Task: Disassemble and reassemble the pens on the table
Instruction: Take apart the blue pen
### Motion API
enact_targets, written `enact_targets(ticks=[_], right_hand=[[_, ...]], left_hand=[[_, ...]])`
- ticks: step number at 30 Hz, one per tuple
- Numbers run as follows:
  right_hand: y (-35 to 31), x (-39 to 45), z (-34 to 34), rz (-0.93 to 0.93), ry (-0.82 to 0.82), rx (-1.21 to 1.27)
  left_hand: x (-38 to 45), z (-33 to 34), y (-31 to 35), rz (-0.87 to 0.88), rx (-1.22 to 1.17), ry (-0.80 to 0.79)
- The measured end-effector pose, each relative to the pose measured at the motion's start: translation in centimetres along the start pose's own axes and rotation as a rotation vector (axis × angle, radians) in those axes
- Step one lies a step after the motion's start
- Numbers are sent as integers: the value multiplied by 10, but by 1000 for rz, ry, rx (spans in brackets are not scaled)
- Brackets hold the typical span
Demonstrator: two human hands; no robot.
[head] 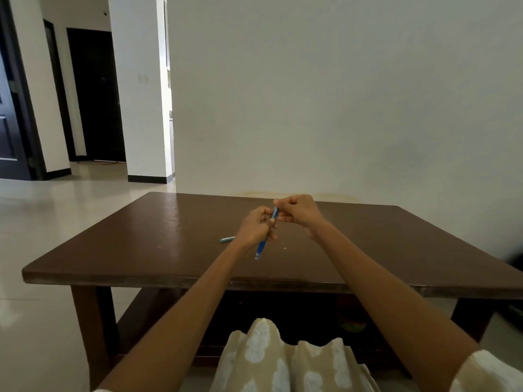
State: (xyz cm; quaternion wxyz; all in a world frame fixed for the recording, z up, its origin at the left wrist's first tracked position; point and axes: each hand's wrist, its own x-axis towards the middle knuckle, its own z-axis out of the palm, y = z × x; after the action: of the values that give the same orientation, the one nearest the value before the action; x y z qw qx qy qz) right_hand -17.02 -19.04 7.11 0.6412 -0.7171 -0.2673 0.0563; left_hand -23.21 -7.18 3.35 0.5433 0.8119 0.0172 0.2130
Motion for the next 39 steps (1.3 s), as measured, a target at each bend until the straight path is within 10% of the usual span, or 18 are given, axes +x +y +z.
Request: enact_targets(ticks=[39], right_hand=[[34, 80, 26, 58, -150, 22]], left_hand=[[51, -18, -32, -185, -211, -54]])
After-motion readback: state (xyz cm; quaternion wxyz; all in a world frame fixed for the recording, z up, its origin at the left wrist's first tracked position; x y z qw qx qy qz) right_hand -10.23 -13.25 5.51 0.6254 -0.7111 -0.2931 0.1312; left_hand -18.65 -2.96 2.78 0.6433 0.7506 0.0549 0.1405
